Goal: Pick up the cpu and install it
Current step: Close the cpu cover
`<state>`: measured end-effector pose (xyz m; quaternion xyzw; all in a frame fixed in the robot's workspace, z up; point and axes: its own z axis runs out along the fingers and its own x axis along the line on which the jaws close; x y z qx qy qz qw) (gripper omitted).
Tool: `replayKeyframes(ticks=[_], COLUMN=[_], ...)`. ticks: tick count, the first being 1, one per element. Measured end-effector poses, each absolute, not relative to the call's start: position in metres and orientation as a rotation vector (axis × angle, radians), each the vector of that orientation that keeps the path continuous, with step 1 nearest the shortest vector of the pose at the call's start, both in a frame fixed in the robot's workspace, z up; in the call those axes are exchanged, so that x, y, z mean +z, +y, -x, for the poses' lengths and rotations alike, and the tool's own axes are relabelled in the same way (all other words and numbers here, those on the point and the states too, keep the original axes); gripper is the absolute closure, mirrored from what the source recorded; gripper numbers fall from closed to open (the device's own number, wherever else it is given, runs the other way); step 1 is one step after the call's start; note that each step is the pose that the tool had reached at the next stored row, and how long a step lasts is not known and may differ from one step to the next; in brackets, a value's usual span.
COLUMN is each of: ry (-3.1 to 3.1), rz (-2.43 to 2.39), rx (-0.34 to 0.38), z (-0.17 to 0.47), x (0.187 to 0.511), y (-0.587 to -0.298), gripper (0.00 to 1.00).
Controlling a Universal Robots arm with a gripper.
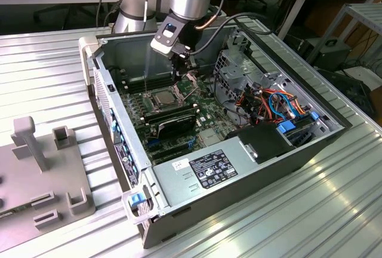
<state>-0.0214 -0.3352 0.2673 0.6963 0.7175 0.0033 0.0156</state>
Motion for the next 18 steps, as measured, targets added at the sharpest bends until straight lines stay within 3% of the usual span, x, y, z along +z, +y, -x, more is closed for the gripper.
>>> replayKeyframes(ticks=[18], ry=[2.232], rz=[-2.166], rx=[0.01], z=[-0.022], x=[0.267], y=[-0.335], gripper=[0.89])
